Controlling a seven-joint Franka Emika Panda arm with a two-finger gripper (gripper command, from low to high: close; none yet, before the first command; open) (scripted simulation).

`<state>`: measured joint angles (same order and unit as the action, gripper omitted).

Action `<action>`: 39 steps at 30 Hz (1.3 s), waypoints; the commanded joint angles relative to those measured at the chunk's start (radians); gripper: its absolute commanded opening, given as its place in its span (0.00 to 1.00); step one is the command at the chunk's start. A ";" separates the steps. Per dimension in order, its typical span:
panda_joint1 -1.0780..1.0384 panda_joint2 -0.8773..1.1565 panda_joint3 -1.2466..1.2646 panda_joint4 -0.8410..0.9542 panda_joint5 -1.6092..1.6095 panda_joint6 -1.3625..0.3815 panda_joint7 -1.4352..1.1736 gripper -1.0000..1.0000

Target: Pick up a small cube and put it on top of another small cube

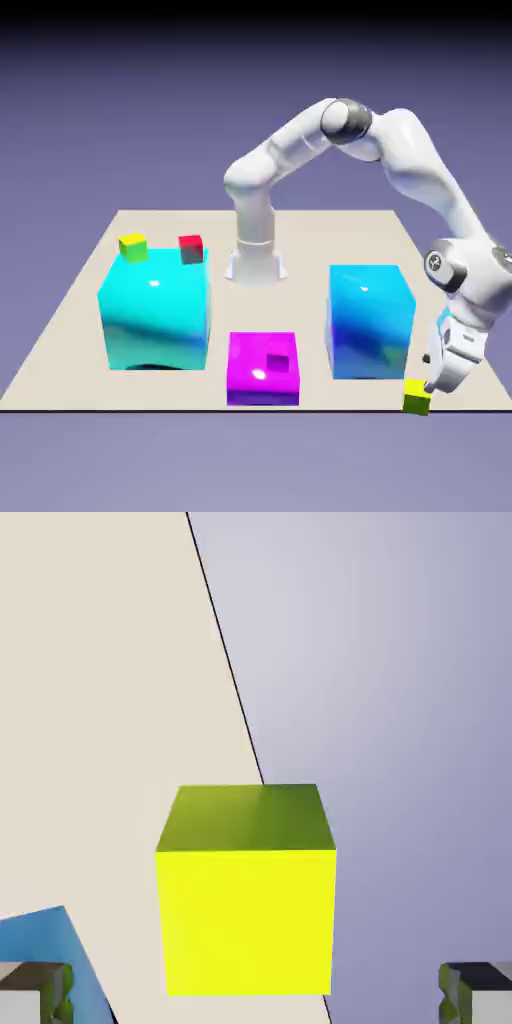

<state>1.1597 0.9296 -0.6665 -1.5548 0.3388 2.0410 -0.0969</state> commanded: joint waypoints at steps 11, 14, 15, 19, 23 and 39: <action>-0.103 -0.183 -0.004 -0.043 -0.037 -0.094 0.070 0.00; -0.209 -0.292 0.028 -0.112 -0.071 -0.125 0.140 0.00; -0.244 -0.328 0.038 -0.135 -0.083 -0.136 0.163 0.00; -0.385 -0.473 0.081 -0.226 -0.129 -0.177 0.257 0.00; -0.526 -0.618 0.123 -0.318 -0.176 -0.219 0.351 0.00; -1.089 -1.198 0.293 -0.684 -0.361 -0.385 0.725 0.00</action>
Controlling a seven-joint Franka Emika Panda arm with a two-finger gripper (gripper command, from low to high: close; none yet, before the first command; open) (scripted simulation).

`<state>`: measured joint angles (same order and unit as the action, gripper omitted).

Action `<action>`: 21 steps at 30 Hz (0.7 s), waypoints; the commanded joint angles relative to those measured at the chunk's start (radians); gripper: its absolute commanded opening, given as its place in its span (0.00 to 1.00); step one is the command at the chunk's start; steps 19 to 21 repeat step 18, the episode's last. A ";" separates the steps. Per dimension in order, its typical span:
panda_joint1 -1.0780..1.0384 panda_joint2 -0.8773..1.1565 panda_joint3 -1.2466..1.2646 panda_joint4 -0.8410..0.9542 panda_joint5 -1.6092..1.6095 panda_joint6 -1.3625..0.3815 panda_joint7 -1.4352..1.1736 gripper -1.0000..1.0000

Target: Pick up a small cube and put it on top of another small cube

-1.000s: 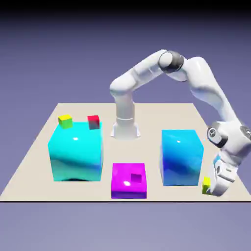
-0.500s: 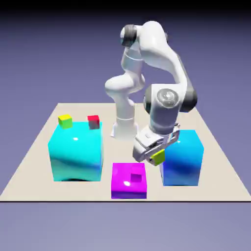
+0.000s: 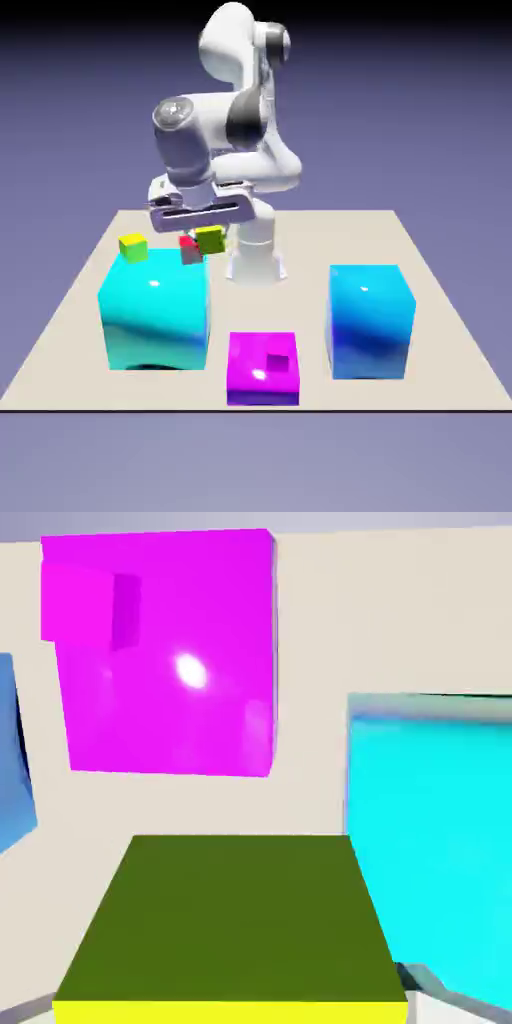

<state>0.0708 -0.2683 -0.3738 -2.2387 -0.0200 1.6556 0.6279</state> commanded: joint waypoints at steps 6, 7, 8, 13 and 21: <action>-0.212 -0.210 0.069 -0.142 -0.076 -0.058 0.144 0.00; -0.243 -0.220 0.093 -0.174 -0.096 -0.057 0.172 0.00; -0.250 -0.214 0.104 -0.186 -0.104 -0.053 0.182 0.00; -0.259 -0.211 0.090 -0.330 -0.120 0.095 0.185 0.00; -0.256 -0.212 0.094 -0.286 -0.115 0.050 0.184 1.00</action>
